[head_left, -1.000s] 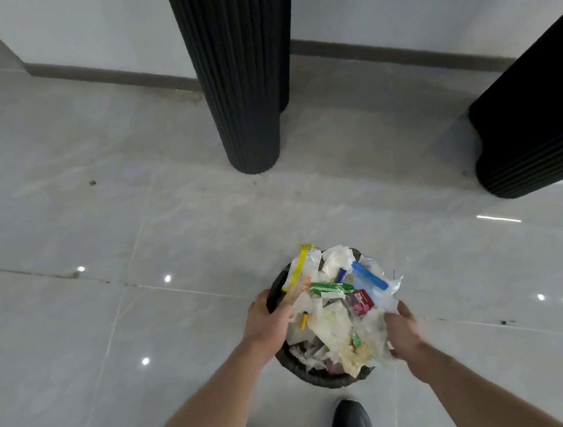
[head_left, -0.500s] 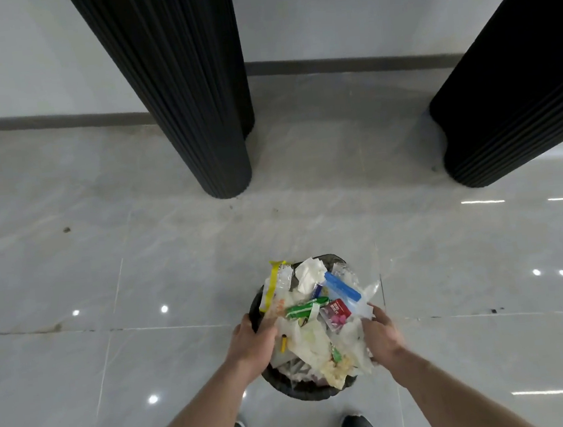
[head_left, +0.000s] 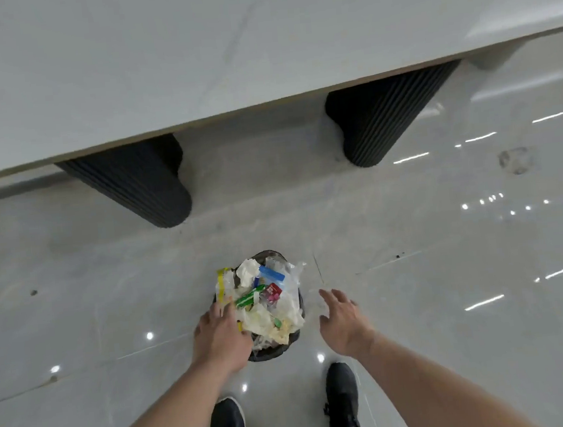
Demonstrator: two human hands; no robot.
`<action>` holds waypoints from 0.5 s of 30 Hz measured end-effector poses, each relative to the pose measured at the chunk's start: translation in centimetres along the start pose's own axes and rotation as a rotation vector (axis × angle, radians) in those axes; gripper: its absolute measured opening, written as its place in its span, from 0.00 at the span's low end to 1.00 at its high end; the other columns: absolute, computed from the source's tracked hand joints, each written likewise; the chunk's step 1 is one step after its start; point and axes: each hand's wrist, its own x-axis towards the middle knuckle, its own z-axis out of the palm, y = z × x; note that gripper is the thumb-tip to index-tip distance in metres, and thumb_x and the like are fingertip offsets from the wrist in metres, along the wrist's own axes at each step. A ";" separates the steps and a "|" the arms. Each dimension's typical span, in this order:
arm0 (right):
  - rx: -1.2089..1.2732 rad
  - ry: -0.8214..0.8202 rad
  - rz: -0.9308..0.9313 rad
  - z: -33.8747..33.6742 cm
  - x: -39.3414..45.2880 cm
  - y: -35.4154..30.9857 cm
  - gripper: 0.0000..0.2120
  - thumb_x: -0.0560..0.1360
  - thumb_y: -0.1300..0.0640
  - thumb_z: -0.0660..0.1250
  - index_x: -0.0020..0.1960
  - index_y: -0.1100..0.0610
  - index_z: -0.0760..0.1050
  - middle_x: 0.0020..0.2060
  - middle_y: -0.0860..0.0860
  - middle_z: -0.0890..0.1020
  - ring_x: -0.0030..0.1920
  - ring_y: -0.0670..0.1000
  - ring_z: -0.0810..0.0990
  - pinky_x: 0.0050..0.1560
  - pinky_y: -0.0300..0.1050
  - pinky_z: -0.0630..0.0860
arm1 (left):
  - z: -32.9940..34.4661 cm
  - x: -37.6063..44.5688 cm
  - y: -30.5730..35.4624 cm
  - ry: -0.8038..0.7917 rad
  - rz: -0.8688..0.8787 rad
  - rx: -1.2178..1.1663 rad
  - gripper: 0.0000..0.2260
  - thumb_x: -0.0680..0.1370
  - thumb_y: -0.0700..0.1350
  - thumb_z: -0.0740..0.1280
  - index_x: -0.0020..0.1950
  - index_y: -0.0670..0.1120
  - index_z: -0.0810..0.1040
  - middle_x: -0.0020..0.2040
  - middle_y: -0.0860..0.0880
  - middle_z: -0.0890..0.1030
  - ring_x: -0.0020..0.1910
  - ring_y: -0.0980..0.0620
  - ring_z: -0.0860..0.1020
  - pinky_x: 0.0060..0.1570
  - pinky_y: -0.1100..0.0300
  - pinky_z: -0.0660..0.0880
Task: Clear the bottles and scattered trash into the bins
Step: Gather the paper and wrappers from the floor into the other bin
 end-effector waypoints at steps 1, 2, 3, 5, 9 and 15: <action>-0.012 0.002 -0.005 -0.9 -0.9 0.7 0.31 0.81 0.55 0.56 0.82 0.52 0.50 0.80 0.54 0.54 0.80 0.59 0.54 0.79 0.52 0.54 | -0.9 -0.9 1.3 0.004 0.044 0.055 0.28 0.78 0.53 0.61 0.77 0.49 0.62 0.76 0.48 0.62 0.71 0.43 0.66 0.71 0.50 0.65; -0.028 0.009 -0.021 -1.9 -1.6 1.4 0.31 0.81 0.54 0.55 0.82 0.53 0.49 0.80 0.54 0.54 0.80 0.58 0.52 0.80 0.52 0.53 | -1.6 -1.5 2.5 0.010 0.088 0.105 0.28 0.77 0.53 0.61 0.77 0.49 0.63 0.77 0.49 0.61 0.72 0.44 0.65 0.72 0.50 0.64; -0.043 0.016 -0.028 -2.9 -2.2 2.3 0.31 0.81 0.53 0.55 0.82 0.54 0.48 0.81 0.55 0.53 0.80 0.57 0.50 0.80 0.52 0.51 | -2.3 -2.2 3.9 0.010 0.122 0.147 0.29 0.76 0.53 0.61 0.78 0.49 0.62 0.78 0.48 0.60 0.74 0.44 0.64 0.73 0.50 0.63; -0.027 0.037 -0.017 -5.1 -3.4 4.2 0.32 0.81 0.52 0.55 0.82 0.53 0.47 0.81 0.55 0.53 0.80 0.57 0.50 0.79 0.54 0.53 | -3.5 -3.1 6.9 -0.004 0.161 0.201 0.32 0.76 0.52 0.62 0.79 0.49 0.60 0.80 0.47 0.56 0.76 0.44 0.60 0.75 0.49 0.60; -0.074 0.043 -0.023 -9.5 -5.3 8.9 0.32 0.80 0.50 0.54 0.81 0.51 0.47 0.81 0.55 0.50 0.80 0.59 0.49 0.77 0.59 0.57 | -5.1 -4.5 13.7 0.005 0.184 0.271 0.29 0.76 0.51 0.62 0.78 0.50 0.61 0.80 0.46 0.54 0.77 0.43 0.58 0.76 0.49 0.56; -0.084 0.035 0.020 -17.7 -8.5 15.4 0.31 0.82 0.50 0.54 0.82 0.50 0.45 0.81 0.53 0.46 0.80 0.62 0.46 0.77 0.63 0.56 | -6.7 -6.4 24.7 -0.004 0.213 0.263 0.30 0.78 0.52 0.62 0.80 0.49 0.59 0.81 0.46 0.51 0.79 0.42 0.54 0.77 0.47 0.54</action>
